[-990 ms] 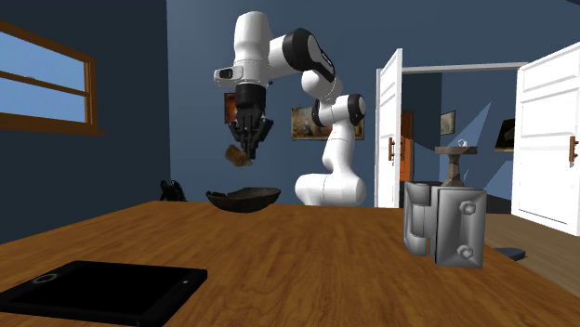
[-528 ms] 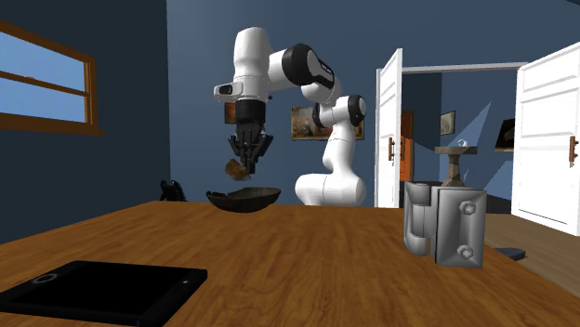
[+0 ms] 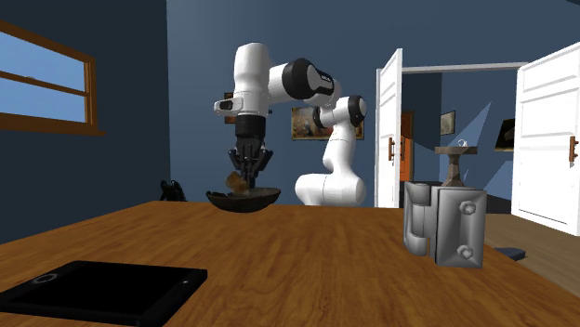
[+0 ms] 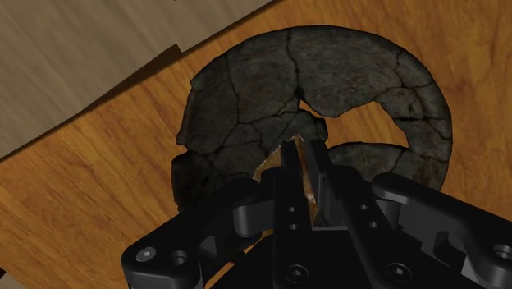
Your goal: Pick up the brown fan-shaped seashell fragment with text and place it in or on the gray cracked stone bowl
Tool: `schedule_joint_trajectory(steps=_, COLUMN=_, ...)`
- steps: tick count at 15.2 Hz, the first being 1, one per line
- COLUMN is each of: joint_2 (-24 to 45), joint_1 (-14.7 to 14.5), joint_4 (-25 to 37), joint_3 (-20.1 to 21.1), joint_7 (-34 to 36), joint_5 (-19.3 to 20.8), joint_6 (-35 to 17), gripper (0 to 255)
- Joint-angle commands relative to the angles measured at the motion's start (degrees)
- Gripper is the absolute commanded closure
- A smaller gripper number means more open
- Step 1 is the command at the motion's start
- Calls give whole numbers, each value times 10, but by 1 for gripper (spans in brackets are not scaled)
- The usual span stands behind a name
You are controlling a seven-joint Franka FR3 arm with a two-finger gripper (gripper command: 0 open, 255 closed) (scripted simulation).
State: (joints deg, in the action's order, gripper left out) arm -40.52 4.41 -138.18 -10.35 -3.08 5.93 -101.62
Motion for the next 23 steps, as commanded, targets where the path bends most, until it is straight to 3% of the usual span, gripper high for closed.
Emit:
schedule_joint_trajectory(steps=1, joint_2=0, joint_1=0, joint_4=-2, joint_3=0, joint_7=0, joint_5=0, joint_6=-2, gripper=255)
schedule_joint_trajectory(steps=6, joint_2=0, joint_1=0, joint_4=-2, joint_3=0, joint_7=0, joint_5=0, joint_6=-2, gripper=255)
schedule_joint_trajectory(steps=7, joint_2=0, joint_1=0, joint_4=-2, joint_3=0, joint_7=0, joint_5=0, joint_6=-2, gripper=0)
schedule_joint_trajectory(steps=12, joint_2=0, joint_1=0, joint_4=-2, joint_3=0, joint_7=0, joint_5=0, joint_6=-2, gripper=0)
schedule_joint_trajectory(steps=16, joint_2=6, joint_1=-3, joint_4=75, joint_3=5, joint_7=-1, joint_5=-5, joint_6=69, gripper=0)
schedule_joint_trajectory(steps=23, joint_2=6, joint_1=-3, joint_4=75, joint_3=5, joint_7=-1, joint_5=-5, joint_6=69, gripper=0)
